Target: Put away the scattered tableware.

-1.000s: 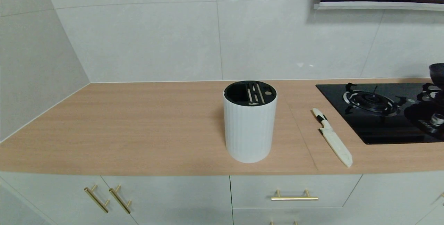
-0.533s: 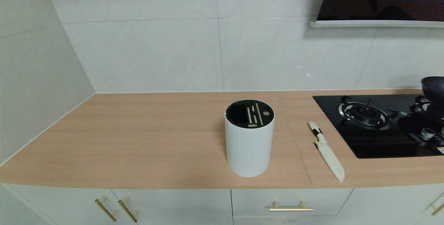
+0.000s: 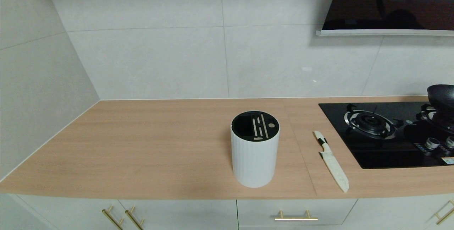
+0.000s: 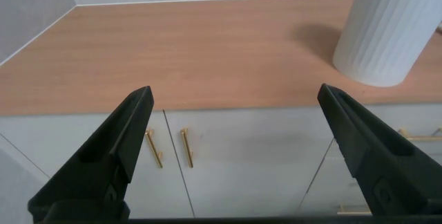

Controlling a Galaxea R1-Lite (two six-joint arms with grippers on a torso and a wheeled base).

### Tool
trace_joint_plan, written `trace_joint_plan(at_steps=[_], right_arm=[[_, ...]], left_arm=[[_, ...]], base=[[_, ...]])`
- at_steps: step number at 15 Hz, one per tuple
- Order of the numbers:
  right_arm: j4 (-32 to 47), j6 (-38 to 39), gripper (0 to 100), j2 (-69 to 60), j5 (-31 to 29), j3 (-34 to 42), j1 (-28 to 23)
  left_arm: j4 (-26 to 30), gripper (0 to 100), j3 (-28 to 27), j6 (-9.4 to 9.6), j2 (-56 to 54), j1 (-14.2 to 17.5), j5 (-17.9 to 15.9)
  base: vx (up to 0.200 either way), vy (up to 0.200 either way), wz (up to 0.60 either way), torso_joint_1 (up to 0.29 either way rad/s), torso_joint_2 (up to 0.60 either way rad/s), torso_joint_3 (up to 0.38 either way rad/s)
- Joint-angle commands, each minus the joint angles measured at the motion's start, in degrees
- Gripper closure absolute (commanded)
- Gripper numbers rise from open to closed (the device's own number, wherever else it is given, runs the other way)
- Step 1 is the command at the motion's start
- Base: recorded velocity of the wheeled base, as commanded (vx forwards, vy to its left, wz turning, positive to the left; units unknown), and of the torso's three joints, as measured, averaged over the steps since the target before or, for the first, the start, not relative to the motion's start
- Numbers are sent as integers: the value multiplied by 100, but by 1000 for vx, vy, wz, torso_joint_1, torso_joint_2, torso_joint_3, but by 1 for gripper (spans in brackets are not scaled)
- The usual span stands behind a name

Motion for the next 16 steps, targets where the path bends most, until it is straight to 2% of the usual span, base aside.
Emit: trace_joint_plan(at_steps=[1, 5, 9, 16], right_arm=[[-2, -1, 0, 7, 2, 0, 1], [-2, -1, 0, 7, 2, 0, 1], [-2, -1, 0, 7, 2, 0, 1], [-2, -1, 0, 7, 2, 0, 1]], left_arm=[[2, 0, 0, 1, 0, 1, 1], [2, 0, 0, 1, 0, 1, 1], [2, 0, 0, -7, 0, 1, 1], [2, 0, 0, -7, 0, 1, 1]], base=[[0, 0, 0, 0, 0, 0], [0, 0, 0, 0, 0, 0], [200, 0, 0, -4, -2, 0], [0, 0, 0, 0, 0, 0]])
